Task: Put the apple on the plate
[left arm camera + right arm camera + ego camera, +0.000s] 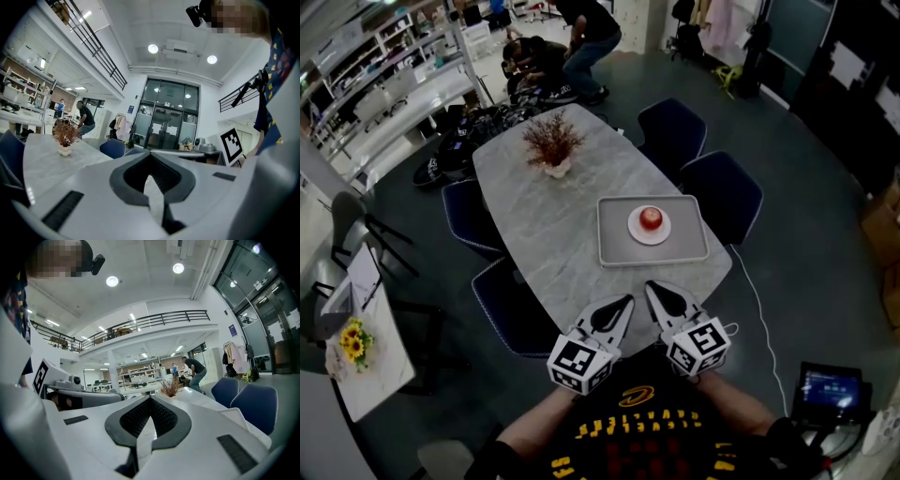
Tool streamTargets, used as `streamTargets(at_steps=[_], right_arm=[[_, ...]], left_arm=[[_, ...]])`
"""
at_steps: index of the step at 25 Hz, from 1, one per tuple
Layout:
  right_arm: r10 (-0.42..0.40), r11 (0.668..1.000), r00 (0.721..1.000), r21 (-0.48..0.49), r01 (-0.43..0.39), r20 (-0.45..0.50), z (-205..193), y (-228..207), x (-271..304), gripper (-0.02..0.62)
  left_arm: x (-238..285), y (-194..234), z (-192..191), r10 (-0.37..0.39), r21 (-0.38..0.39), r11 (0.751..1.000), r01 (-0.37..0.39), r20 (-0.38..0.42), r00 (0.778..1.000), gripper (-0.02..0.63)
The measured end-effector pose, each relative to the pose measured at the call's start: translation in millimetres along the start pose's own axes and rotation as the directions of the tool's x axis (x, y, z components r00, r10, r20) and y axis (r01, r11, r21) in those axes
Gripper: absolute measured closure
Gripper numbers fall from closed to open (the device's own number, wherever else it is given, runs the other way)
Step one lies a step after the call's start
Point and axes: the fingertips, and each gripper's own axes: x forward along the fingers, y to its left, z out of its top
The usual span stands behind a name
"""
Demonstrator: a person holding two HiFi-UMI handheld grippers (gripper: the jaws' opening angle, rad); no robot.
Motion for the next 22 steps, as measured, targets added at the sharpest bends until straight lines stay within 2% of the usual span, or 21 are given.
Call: streamTargets(at_steps=[22], right_arm=[[-0.001,1.000,1.000,0.014,0.001,0.012,0.0,-2.7,0.8,0.589]], left_arm=[[4.6,0.3,-7.1,-0.003,0.020,1.000,0.003,-0.017,1.000,0.604]])
